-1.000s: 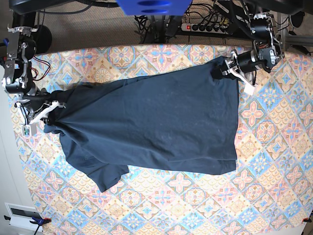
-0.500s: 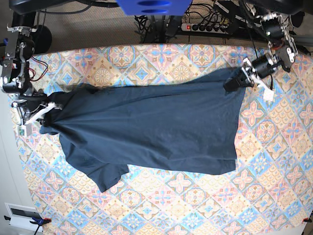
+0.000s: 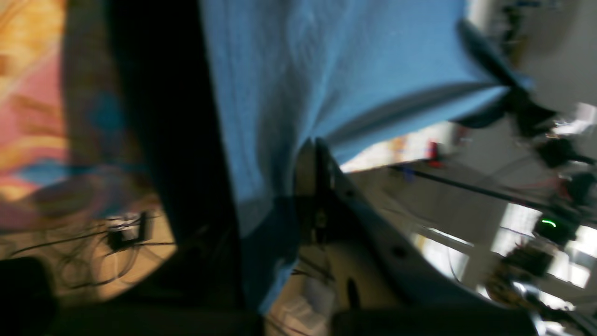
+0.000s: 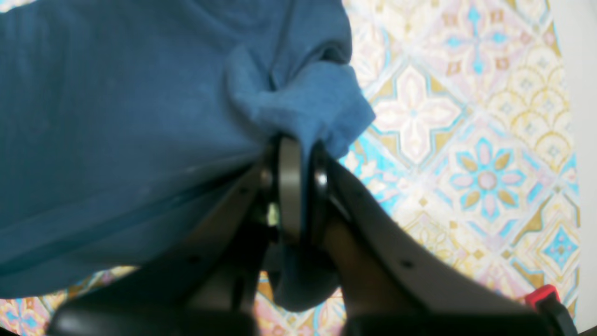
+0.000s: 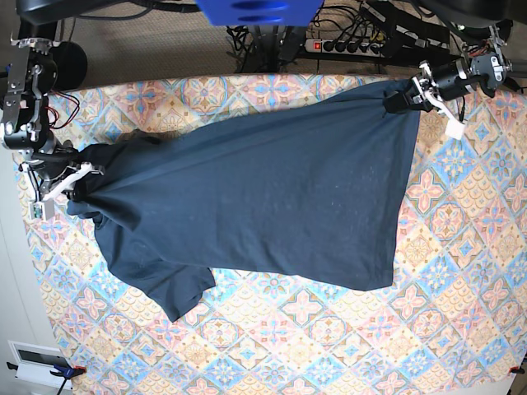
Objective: Layout the t-shirt on the table in an organized manner, then fold the t-shirt properly
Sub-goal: 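Lower the stretched shirt onto the table with both grippers, then release the shirt with the left gripper and move to its hem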
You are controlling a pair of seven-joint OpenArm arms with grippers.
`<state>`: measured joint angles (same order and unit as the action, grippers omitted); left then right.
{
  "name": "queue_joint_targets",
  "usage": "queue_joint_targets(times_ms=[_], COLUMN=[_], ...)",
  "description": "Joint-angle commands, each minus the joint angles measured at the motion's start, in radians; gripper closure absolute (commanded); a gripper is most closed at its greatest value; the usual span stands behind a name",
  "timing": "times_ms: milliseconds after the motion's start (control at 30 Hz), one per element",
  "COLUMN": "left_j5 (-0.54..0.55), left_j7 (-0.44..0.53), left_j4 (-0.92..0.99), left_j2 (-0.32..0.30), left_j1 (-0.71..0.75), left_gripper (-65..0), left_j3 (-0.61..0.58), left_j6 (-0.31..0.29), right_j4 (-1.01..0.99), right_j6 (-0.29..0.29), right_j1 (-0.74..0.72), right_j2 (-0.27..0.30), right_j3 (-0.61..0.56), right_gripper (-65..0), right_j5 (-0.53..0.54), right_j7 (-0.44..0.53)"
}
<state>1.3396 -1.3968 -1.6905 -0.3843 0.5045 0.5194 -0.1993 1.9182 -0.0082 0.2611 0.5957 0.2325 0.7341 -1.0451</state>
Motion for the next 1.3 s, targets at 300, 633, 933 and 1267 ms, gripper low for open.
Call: queue_joint_targets(times_ms=[300, 633, 933, 1267], left_j5=[-0.160, 0.030, -0.111, -0.194], left_j7=[0.001, 0.017, 0.023, 0.024], left_j4=[-0.023, -0.086, 0.165, 0.335], left_j2=[-0.014, -0.009, 0.005, 0.104], left_j1=[-0.039, -0.206, -0.332, -0.482], left_gripper=[-12.9, -8.1, -8.9, -22.9], left_j3=[-0.035, 0.140, 0.077, -0.023], left_j6=[-0.006, -0.007, -0.004, -0.004], right_j4=[0.016, 0.013, 0.013, 0.014], right_j6=[-0.003, 0.000, 0.000, 0.000], right_j1=[-0.010, -0.024, -0.053, -0.049], right_j2=[0.023, 0.020, 0.020, 0.020], right_j3=[0.017, 0.097, 0.101, 0.101], right_gripper=[-0.7, -0.7, -0.7, -0.7], right_j5=[-0.008, -0.006, -0.005, -0.005], right_j7=[-0.005, 0.084, 0.081, 0.081])
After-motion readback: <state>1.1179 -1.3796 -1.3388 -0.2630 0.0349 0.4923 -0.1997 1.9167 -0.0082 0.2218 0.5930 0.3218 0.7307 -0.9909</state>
